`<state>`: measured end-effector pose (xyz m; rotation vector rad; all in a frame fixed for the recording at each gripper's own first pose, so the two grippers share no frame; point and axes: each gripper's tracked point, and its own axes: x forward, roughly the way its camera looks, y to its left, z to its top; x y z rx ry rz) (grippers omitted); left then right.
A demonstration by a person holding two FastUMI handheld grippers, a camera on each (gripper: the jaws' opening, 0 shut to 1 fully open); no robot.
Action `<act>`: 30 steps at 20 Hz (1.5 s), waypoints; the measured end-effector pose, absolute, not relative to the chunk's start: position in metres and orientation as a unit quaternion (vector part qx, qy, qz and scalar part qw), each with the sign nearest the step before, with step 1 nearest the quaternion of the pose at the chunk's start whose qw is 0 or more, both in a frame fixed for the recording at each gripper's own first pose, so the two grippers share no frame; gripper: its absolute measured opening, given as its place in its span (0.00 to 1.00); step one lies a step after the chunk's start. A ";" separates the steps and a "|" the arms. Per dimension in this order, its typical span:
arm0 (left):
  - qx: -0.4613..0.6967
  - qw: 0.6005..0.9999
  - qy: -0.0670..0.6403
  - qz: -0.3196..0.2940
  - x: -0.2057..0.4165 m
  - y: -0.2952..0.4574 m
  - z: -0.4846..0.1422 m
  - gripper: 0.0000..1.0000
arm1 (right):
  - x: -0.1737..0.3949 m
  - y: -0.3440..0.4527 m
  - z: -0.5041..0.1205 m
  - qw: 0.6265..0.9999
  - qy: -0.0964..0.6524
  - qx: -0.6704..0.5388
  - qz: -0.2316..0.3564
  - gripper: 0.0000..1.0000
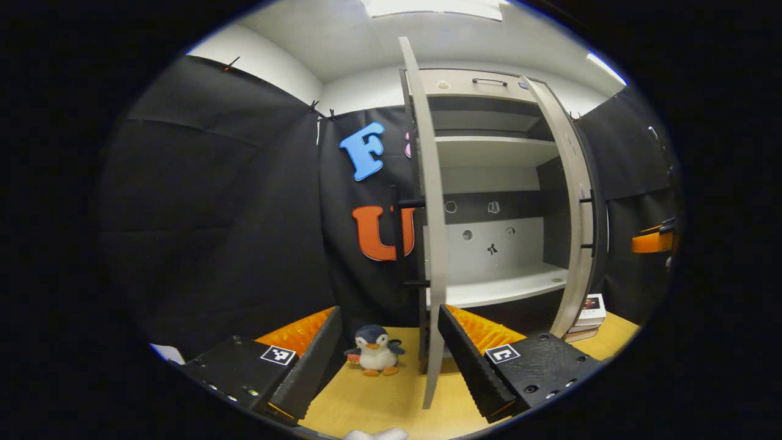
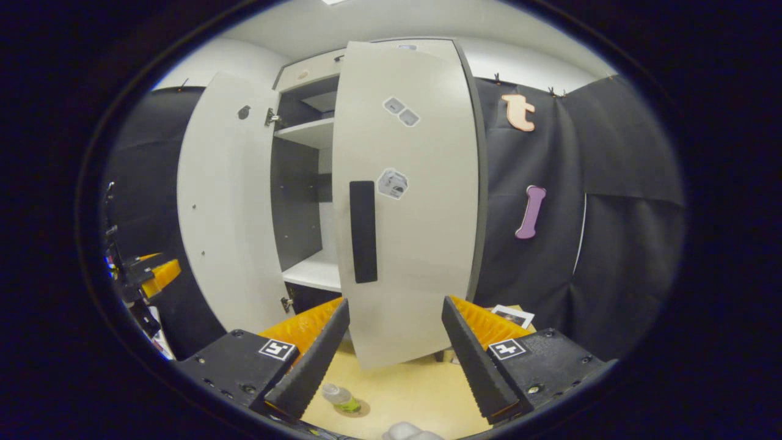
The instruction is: Grasp the bottle in the cabinet with the left hand and place it on the coaster, then close the right door with the right hand and the left door with the left hand.
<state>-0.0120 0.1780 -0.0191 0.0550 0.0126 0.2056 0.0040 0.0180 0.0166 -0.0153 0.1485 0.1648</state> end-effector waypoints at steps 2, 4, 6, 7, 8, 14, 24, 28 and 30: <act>0.026 0.993 0.001 0.117 -0.005 0.202 -0.013 0.96 | -0.004 0.021 0.011 0.994 0.082 -0.005 0.078 1.00; 0.030 0.991 0.000 0.131 0.002 0.226 -0.011 0.96 | -0.013 0.024 0.008 0.993 0.087 -0.004 0.074 1.00; 0.027 0.990 0.000 0.142 0.012 0.246 -0.008 0.96 | -0.021 0.024 0.007 0.994 0.089 -0.006 0.066 1.00; 0.022 0.989 0.002 0.147 0.017 0.254 -0.007 0.96 | -0.023 0.024 0.006 0.994 0.091 -0.007 0.063 1.00; 0.018 0.988 0.001 0.151 0.023 0.260 -0.005 0.96 | -0.027 0.025 0.004 0.994 0.094 -0.008 0.059 1.00; 0.004 0.988 -0.029 0.149 0.051 0.268 0.022 0.96 | -0.039 0.018 0.004 0.994 0.102 -0.016 0.036 1.00; 0.011 0.991 -0.036 0.128 0.069 0.241 0.033 0.88 | -0.036 0.014 -0.009 0.993 0.109 -0.004 0.050 1.00; 0.018 0.990 -0.028 0.136 0.066 0.233 0.033 0.88 | -0.028 0.008 -0.005 0.992 0.106 0.000 0.063 0.99; 0.021 0.992 -0.026 0.126 0.067 0.217 0.034 0.88 | -0.022 0.000 -0.005 0.993 0.101 0.000 0.062 0.99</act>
